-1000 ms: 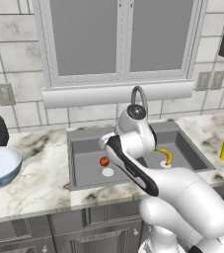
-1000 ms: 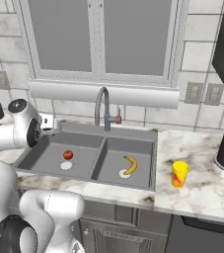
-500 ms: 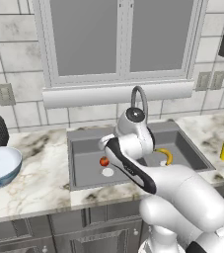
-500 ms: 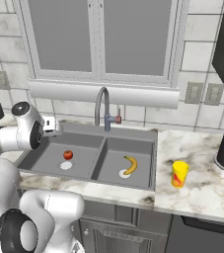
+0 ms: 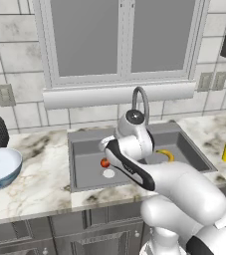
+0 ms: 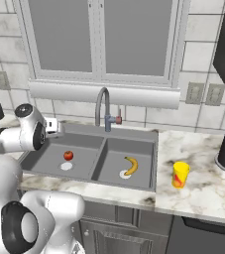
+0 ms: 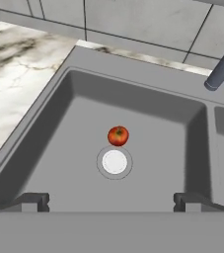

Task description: Remove the banana and apple from the sink. Then move the bowl and cup from the counter to the sink for washing.

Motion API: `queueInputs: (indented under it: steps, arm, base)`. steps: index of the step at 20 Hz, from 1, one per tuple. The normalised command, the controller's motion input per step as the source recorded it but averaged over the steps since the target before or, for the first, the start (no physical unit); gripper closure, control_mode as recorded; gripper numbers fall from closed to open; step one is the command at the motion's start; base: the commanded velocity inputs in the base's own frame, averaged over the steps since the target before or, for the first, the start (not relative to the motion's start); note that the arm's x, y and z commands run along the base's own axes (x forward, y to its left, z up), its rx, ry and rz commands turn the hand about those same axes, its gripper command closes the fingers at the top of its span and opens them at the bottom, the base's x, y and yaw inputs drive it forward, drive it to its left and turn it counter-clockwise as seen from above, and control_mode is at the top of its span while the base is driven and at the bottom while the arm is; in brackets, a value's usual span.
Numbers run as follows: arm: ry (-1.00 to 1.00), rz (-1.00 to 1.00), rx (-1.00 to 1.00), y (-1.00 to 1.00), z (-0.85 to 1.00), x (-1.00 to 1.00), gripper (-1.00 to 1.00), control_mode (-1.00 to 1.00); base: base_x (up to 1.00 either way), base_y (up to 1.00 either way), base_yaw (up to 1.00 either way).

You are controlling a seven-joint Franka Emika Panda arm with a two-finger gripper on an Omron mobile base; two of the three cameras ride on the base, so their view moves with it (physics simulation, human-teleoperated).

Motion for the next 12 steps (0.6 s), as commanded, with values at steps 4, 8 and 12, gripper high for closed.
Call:
queueInputs:
  steps: [4,8,12]
  arm:
    - [0.00,0.00,0.00,0.00,-0.09,0.10,-1.00,-1.00]
    - [0.00,0.00,0.00,0.00,-0.08,0.11,-1.00,-1.00]
    - [0.00,0.00,0.00,-0.01,-0.08,0.10,-1.00,-1.00]
  base:
    - [0.00,0.00,0.00]
    - [0.00,0.00,0.00]
    - [0.00,0.00,0.00]
